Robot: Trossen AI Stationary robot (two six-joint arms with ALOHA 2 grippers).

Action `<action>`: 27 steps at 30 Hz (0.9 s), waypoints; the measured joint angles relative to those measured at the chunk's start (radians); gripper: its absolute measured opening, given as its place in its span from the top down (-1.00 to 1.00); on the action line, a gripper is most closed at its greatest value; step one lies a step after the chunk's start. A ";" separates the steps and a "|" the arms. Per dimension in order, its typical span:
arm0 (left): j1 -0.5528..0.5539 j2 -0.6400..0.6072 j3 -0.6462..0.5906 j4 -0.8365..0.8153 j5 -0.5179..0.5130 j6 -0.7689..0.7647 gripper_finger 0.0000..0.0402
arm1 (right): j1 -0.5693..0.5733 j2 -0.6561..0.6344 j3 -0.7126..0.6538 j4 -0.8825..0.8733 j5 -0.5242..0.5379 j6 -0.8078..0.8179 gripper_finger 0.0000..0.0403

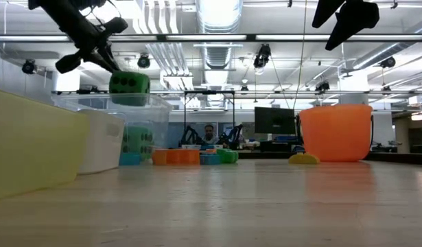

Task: Pick & Place Toys
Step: Put the green dice into the transparent bin

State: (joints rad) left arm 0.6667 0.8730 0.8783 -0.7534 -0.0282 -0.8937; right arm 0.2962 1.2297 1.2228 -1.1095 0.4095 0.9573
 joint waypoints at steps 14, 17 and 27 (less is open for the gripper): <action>0.021 0.194 0.000 0.033 0.051 0.052 1.00 | 0.000 0.000 0.000 0.002 0.000 -0.010 -0.90; 0.028 0.207 0.000 0.053 0.067 0.057 1.00 | 0.000 0.000 0.000 0.002 -0.003 -0.007 -0.90; 0.044 0.209 -0.001 0.054 0.082 0.057 1.00 | 0.000 0.000 0.000 0.004 -0.015 -0.015 -0.90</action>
State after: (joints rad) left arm 0.7105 1.0824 0.8776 -0.6996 0.0539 -0.8368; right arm 0.2962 1.2297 1.2228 -1.1057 0.3943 0.9426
